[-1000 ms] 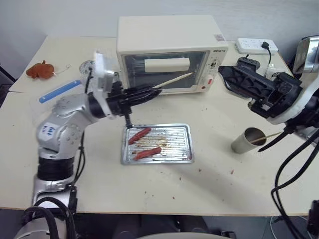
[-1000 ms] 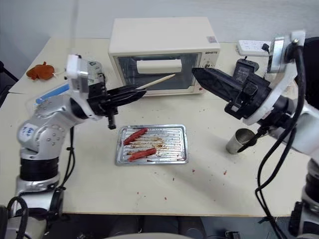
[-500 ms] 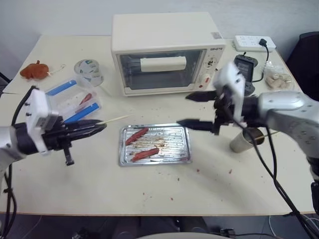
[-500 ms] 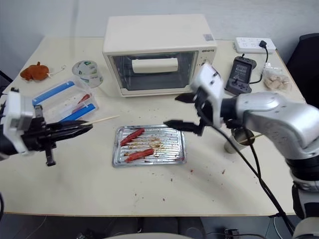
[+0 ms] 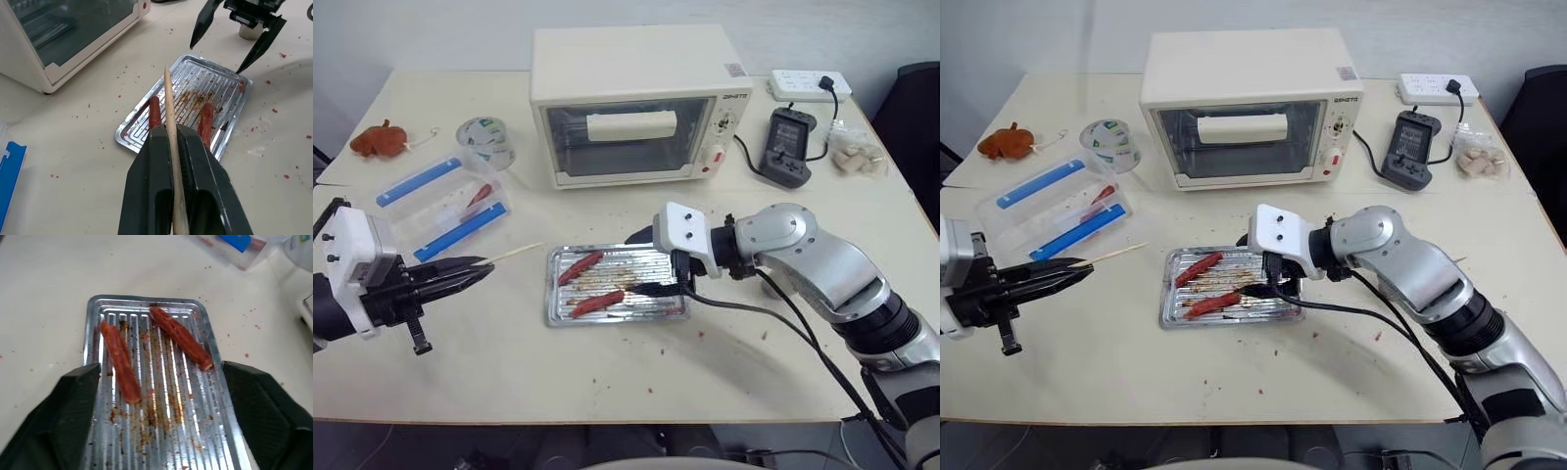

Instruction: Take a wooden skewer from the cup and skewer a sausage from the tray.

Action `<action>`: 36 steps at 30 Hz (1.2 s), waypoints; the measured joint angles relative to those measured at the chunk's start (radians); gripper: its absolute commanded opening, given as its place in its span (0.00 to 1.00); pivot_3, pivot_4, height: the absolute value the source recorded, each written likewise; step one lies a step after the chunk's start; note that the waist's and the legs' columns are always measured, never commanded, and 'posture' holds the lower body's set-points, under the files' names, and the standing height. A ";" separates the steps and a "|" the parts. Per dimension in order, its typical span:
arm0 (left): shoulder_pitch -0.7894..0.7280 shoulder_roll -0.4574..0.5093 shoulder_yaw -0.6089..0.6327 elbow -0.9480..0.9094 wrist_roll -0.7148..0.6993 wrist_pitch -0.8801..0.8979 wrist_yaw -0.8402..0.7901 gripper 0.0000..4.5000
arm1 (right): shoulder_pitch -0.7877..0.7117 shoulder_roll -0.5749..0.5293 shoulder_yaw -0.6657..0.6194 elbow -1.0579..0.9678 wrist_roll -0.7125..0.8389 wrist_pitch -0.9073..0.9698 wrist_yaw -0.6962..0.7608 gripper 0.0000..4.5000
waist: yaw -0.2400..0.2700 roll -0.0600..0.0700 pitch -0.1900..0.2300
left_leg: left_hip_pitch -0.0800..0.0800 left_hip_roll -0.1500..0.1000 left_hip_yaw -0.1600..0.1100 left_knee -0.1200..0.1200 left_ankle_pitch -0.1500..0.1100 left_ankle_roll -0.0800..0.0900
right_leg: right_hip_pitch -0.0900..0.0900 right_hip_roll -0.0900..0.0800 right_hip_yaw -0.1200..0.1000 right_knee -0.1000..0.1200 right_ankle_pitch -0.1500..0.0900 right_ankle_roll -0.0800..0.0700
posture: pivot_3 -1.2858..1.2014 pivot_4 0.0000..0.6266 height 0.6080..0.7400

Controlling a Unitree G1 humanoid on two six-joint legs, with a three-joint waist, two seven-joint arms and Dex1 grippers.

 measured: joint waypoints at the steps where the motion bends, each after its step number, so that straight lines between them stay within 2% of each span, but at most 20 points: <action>1: 0.000 0.000 0.000 -0.001 -0.003 0.002 0.005 0.00 | 0.015 0.010 0.000 0.000 -0.015 -0.005 -0.002 0.56 | -0.001 0.000 0.000 | 0.000 0.000 0.000 0.000 0.000 0.000 | 0.000 0.000 0.000 0.000 0.000 0.000 | 0.52 0.24 1.00; 7: -0.017 0.009 -0.001 0.003 -0.022 0.004 0.017 0.00 | 0.073 0.062 -0.010 -0.012 -0.080 -0.019 -0.037 0.56 | -0.002 0.000 0.000 | 0.001 0.000 0.000 0.001 0.000 -0.001 | 0.000 0.000 0.000 0.002 0.000 0.000 | 0.52 0.24 1.00; 12: -0.041 0.017 -0.012 0.010 -0.028 0.004 0.019 0.00 | 0.119 0.067 0.012 -0.010 -0.195 -0.115 -0.043 0.56 | -0.003 0.000 0.000 | 0.002 -0.001 0.000 0.001 0.000 -0.001 | 0.002 0.000 0.000 0.003 0.000 0.000 | 0.52 0.24 1.00; 18: -0.049 0.024 -0.031 0.012 -0.031 0.004 0.019 0.00 | 0.136 0.120 0.047 0.044 -0.294 -0.227 -0.021 0.56 | -0.006 0.000 0.000 | 0.004 -0.001 0.000 0.001 0.000 -0.001 | 0.002 0.001 0.000 0.004 0.000 0.000 | 0.52 0.24 1.00; 24: -0.066 0.044 -0.031 0.021 -0.037 0.012 0.016 0.00 | 0.139 0.181 0.075 0.096 -0.328 -0.268 0.022 0.56 | -0.006 0.000 0.000 | 0.004 -0.001 0.000 0.001 0.001 -0.001 | 0.002 0.001 0.000 0.005 0.000 0.000 | 0.52 0.24 1.00; 27: -0.078 0.049 -0.031 0.034 -0.043 0.015 0.015 0.00 | 0.144 0.207 0.090 0.132 -0.353 -0.292 0.032 0.44 | -0.006 0.000 0.000 | 0.004 -0.001 0.001 0.001 0.001 -0.001 | 0.002 0.001 0.000 0.005 0.000 0.000 | 0.52 0.24 1.00; 28: -0.078 0.049 -0.031 0.039 -0.044 0.016 0.015 0.00 | 0.147 0.213 0.097 0.141 -0.360 -0.302 0.035 0.37 | -0.006 0.000 0.000 | 0.004 -0.001 0.001 0.001 0.001 -0.001 | 0.002 0.001 0.000 0.005 0.000 0.000 | 0.52 0.24 1.00; 36: -0.079 0.049 -0.031 0.046 -0.047 0.020 0.016 0.00 | 0.158 0.256 0.111 0.209 -0.403 -0.349 0.043 0.37 | -0.006 0.000 0.000 | 0.004 -0.001 0.001 0.002 0.001 -0.001 | 0.002 0.001 0.000 0.006 0.000 0.000 | 0.52 0.24 1.00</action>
